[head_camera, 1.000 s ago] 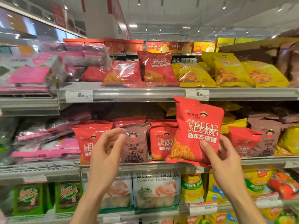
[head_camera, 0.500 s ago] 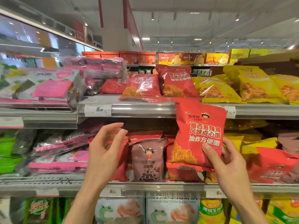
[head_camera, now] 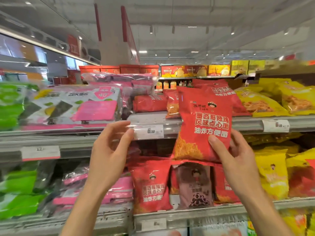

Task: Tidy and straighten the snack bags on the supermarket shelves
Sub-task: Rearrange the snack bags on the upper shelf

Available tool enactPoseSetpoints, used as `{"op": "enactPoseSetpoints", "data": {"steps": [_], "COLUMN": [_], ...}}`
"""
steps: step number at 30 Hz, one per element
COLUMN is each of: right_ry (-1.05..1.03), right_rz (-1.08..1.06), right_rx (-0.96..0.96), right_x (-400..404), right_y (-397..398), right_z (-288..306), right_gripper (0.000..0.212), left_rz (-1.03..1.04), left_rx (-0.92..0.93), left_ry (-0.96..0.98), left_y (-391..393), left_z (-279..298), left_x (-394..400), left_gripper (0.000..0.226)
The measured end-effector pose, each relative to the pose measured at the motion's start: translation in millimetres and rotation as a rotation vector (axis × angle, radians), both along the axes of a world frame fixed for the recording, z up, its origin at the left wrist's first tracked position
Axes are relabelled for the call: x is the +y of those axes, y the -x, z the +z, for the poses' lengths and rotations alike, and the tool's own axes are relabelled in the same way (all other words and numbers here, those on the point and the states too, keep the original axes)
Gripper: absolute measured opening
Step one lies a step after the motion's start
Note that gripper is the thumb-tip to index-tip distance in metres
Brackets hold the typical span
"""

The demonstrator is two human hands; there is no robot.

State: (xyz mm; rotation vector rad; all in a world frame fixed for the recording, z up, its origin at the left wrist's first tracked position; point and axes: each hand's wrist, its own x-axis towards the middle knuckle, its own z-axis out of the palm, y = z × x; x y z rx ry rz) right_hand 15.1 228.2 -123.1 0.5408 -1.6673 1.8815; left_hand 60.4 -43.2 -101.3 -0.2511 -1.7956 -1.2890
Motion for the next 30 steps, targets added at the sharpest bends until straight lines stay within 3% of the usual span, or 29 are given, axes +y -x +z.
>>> {"op": "enactPoseSetpoints", "data": {"steps": [5, 8, 11, 15, 18, 21, 26, 30], "right_ry": [-0.019, -0.022, -0.107, -0.293, -0.549, -0.713, -0.996, -1.138], "right_rz": [0.009, -0.002, -0.011, -0.035, -0.056, -0.061, -0.132, -0.087], "right_rx": [0.102, 0.138, 0.118, 0.025, -0.049, -0.007, 0.097, 0.055], "right_x": [-46.5, -75.1, -101.7, -125.8, -128.6, -122.5, -113.9, -108.6], "right_y": [10.7, 28.0, 43.9, 61.1, 64.7, 63.2, 66.5, 73.8], "right_z": [55.6, 87.5, 110.7, 117.8, 118.5, 118.9, 113.5, 119.1], "right_gripper": [0.027, 0.032, 0.034, 0.052, 0.073, 0.090, 0.061, 0.061], "left_rz": [0.153, 0.310, 0.432, 0.437, 0.452, 0.469, 0.487, 0.486], "left_rx": [0.077, 0.124, 0.055, -0.036, -0.019, -0.022, -0.040, -0.044], "left_ry": [0.205, 0.371, 0.459, 0.476, 0.474, 0.476, 0.463, 0.467], "left_y": [-4.3, -1.0, 9.3, 17.6, 18.5, 19.1, 19.4, 19.6], "left_z": [32.3, 48.1, 56.2, 56.0, 52.0, 50.1, 50.7, 49.8], "left_x": [-31.2, -47.6, -57.7, -59.2, -57.9, -55.6, -50.9, -50.2], "left_gripper": [0.015, 0.021, 0.027, 0.026, 0.023, 0.022, 0.023, 0.024]}}
